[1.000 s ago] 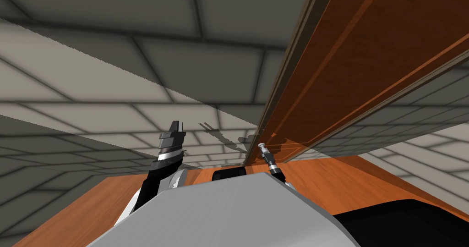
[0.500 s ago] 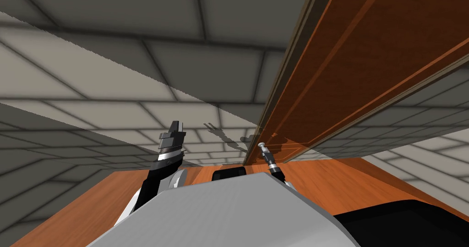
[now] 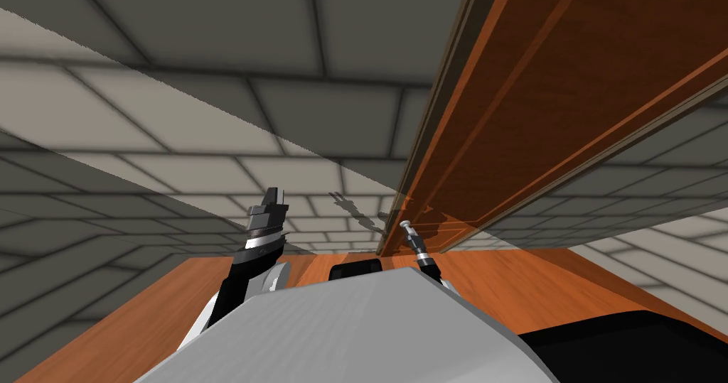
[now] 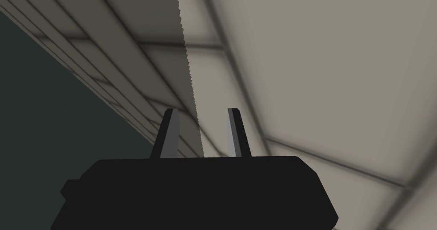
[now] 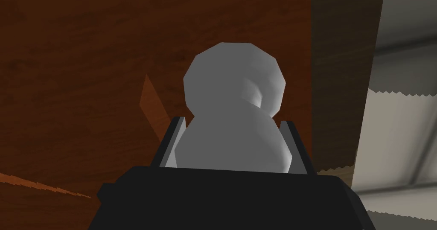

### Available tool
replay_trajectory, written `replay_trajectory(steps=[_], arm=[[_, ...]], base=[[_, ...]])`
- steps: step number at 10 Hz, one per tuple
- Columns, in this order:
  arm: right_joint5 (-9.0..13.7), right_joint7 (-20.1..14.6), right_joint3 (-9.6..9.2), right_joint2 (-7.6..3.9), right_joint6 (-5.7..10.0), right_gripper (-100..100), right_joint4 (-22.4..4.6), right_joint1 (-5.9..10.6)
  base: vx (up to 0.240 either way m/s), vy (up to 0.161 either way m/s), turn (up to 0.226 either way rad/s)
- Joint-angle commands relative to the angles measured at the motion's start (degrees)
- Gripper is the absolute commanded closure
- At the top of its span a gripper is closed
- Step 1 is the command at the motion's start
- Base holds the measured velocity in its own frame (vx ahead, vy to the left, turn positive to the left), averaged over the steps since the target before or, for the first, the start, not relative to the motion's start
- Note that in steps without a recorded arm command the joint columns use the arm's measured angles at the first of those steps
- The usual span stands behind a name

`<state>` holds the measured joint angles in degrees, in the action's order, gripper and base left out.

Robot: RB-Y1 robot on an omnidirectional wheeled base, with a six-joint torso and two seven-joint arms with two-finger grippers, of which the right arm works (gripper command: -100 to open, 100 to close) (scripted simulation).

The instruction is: Pull the door open

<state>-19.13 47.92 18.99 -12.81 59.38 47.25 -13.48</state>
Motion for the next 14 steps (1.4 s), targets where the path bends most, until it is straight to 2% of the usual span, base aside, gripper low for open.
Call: replay_trajectory(steps=[1,3,7,8,10,11,12,13,14], arm=[[0.91,-2.65,-0.62,0.02,-0.15,100,0.07,0.1],[1.72,-4.6,-1.03,-0.07,-0.27,100,0.02,0.27],[4.6,-10.9,-2.52,-0.37,-0.71,100,-0.18,0.88],[4.6,-11.12,-2.52,-0.37,-0.71,100,-0.18,0.88],[6.62,-14.76,-3.57,-0.59,-1.01,100,-0.32,1.31],[6.62,-15.6,-3.57,-0.59,-1.01,100,-0.32,1.31],[7.77,-17.57,-4.16,-0.71,-1.19,100,-0.4,1.55],[7.77,-17.93,-4.16,-0.71,-1.19,100,-0.4,1.55],[8.95,-20.07,-4.77,-0.83,-1.37,100,-0.48,1.8]], base=[[-0.041,-0.012,0.043],[-0.052,-0.016,0.045],[-0.048,-0.016,0.048],[-0.033,-0.012,0.027],[-0.048,-0.013,0.062],[-0.044,-0.015,0.029],[-0.043,-0.02,0.049],[-0.034,-0.023,0.033],[-0.044,-0.02,0.059]])
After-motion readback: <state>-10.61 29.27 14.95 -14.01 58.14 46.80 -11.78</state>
